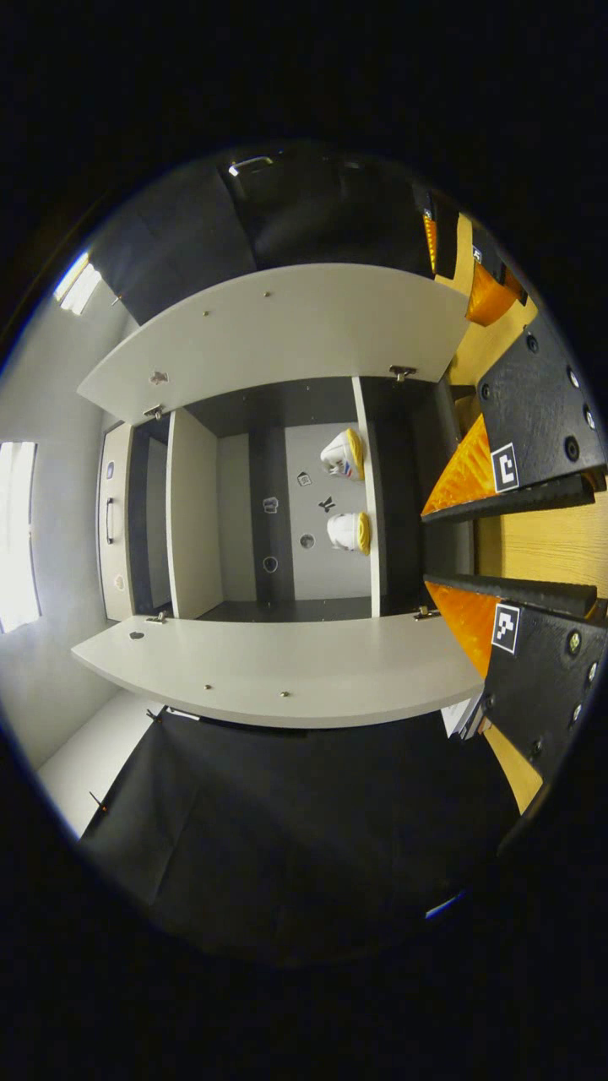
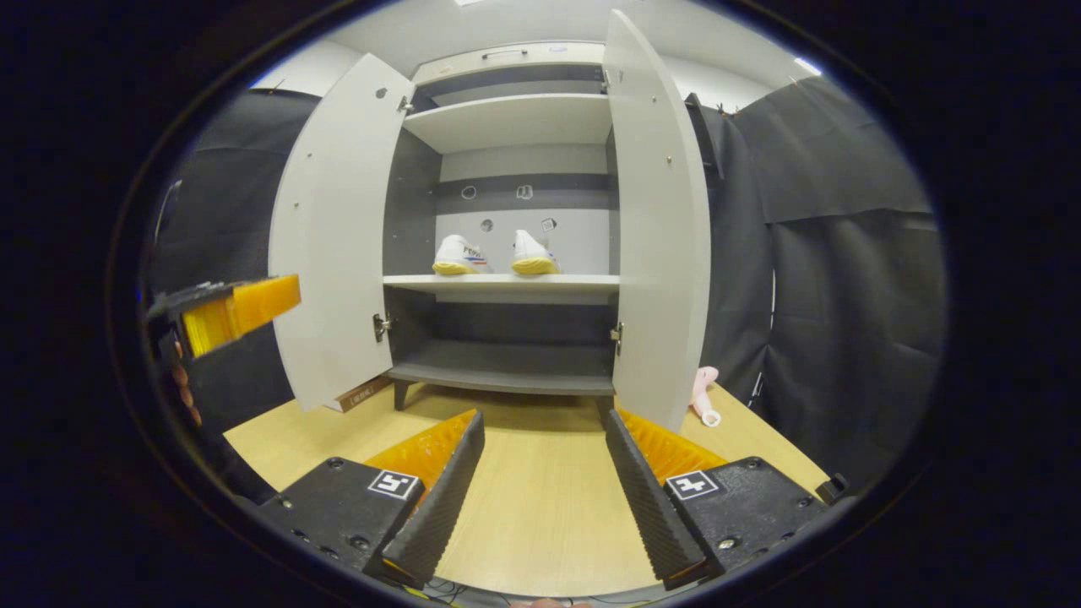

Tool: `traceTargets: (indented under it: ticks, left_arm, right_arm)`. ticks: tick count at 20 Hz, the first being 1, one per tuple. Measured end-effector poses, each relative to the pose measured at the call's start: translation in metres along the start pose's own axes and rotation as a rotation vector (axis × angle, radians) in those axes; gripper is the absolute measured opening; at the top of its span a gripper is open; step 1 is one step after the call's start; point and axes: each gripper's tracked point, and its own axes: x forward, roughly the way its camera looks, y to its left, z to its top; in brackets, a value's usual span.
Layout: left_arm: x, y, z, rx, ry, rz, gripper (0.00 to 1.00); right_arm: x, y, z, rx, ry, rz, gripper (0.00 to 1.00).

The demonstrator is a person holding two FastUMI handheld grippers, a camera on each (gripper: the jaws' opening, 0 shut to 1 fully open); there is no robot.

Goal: Grab one shoe with the right hand and put it into the shoe cabinet, grab the other shoe with the left hand and put it into the shoe cabinet; then close the right door with the right hand and the left door with the left hand.

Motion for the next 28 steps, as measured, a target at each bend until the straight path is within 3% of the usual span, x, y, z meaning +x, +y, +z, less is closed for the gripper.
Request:
traceTargets:
  ticks: [2, 5, 6, 12, 17, 21, 25, 28]
  left_arm:
    - [-0.012, -0.006, -0.012, -0.025, 0.010, -0.016, 0.42]
    - [-0.018, -0.008, -0.024, -0.045, 0.041, -0.020, 0.89]
    - [-0.021, -0.007, -0.028, -0.045, 0.048, -0.018, 0.93]
    - [-0.032, -0.009, -0.037, -0.029, 0.065, -0.021, 0.93]
    - [-0.036, -0.018, -0.043, -0.023, 0.074, -0.047, 0.94]
    - [-0.036, -0.021, -0.040, 0.000, 0.064, -0.063, 0.93]
    - [-0.037, -0.024, -0.044, -0.007, 0.074, -0.070, 0.93]
    - [-0.038, -0.023, -0.046, -0.007, 0.082, -0.065, 0.93]
  right_arm:
    - [-0.003, 0.000, 0.003, -0.002, -0.007, -0.001, 0.92]
    - [-0.007, 0.001, 0.007, -0.002, -0.016, 0.000, 0.92]
    - [-0.009, 0.000, 0.010, -0.001, -0.023, -0.004, 0.92]
    - [-0.034, -0.042, 0.063, 0.043, -0.079, -0.043, 0.95]
    - [-0.056, -0.131, 0.122, 0.114, -0.157, -0.199, 0.95]
    - [-0.053, -0.197, 0.162, 0.096, -0.195, -0.319, 0.96]
    - [-0.026, -0.233, 0.197, 0.107, -0.193, -0.348, 0.96]
    - [0.003, -0.239, 0.226, 0.113, -0.210, -0.327, 0.96]
